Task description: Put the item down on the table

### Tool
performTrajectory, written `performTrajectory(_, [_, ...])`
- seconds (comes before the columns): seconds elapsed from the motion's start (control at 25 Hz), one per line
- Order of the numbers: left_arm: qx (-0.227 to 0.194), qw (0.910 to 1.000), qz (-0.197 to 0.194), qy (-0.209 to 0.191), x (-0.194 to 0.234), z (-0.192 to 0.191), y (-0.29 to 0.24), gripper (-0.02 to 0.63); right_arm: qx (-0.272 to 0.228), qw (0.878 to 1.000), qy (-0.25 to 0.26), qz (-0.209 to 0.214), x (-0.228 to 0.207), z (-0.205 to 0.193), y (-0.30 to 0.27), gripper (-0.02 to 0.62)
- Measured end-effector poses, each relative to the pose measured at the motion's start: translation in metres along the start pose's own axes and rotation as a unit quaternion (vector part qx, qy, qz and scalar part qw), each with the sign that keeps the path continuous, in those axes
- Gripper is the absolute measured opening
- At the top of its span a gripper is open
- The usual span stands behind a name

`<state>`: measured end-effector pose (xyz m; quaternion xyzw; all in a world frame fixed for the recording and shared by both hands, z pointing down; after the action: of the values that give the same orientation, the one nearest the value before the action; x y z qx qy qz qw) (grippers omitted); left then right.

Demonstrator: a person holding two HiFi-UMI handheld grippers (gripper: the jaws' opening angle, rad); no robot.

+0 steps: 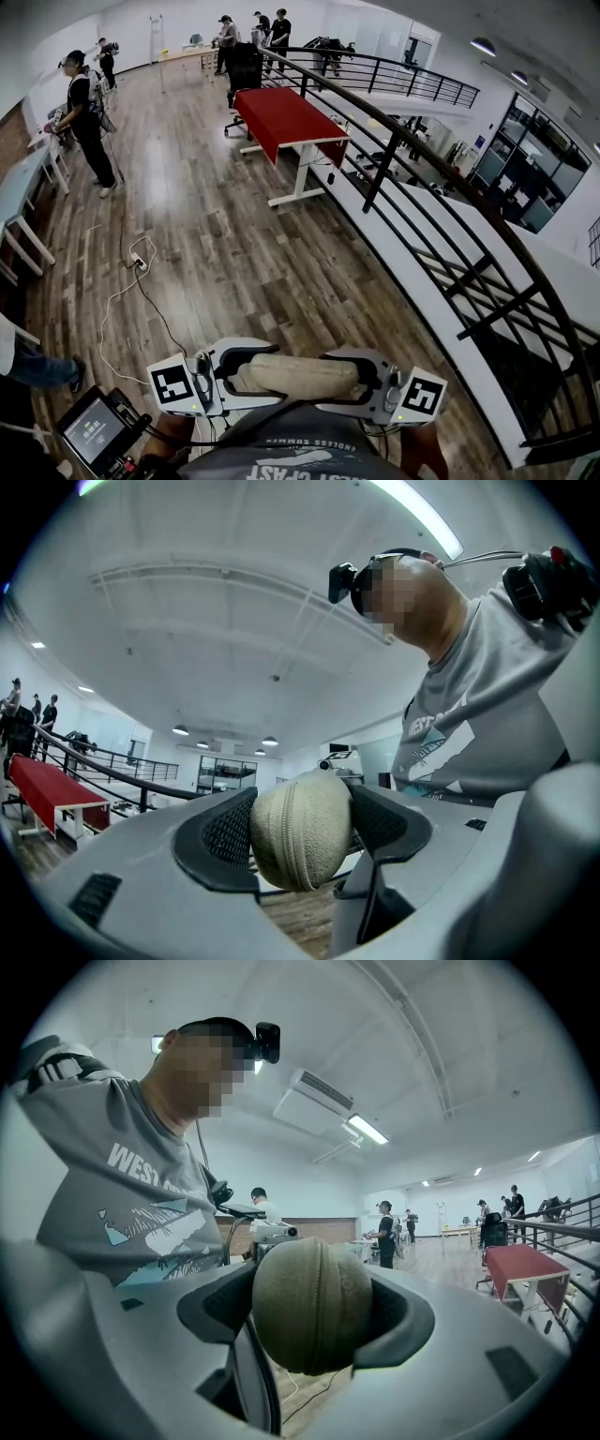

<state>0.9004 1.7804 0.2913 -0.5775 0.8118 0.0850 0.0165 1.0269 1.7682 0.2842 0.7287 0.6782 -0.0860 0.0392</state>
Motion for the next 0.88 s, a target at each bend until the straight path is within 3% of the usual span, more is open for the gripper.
performTrajectory(0.4, [-0.003, 0.9999, 0.011, 0.008, 0.038, -0.013, 0.004, 0.321, 0.006, 1.000, -0.011, 0.011, -0.041, -0.001, -0.013, 0.270])
performTrajectory(0.52, [-0.001, 0.9997, 0.022, -0.006, 0.065, -0.021, 0.009, 0.321, 0.004, 1.000, -0.016, 0.026, -0.070, 0.000, -0.024, 0.270])
performTrajectory(0.88, [0.019, 0.9977, 0.064, 0.014, 0.159, -0.029, 0.004, 0.321, -0.003, 0.997, -0.021, 0.073, -0.171, 0.023, -0.045, 0.270])
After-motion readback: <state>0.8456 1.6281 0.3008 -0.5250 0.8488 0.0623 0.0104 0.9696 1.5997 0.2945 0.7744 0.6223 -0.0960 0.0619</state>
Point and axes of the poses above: the fingertips, and each gripper's own axes: y backward along the fingers, x to its left, z out of its top, the point moved 4 cm from there along y, backward along the fingers, and after that the axes turned 10 degrees about -y, right-handed, at the moved point
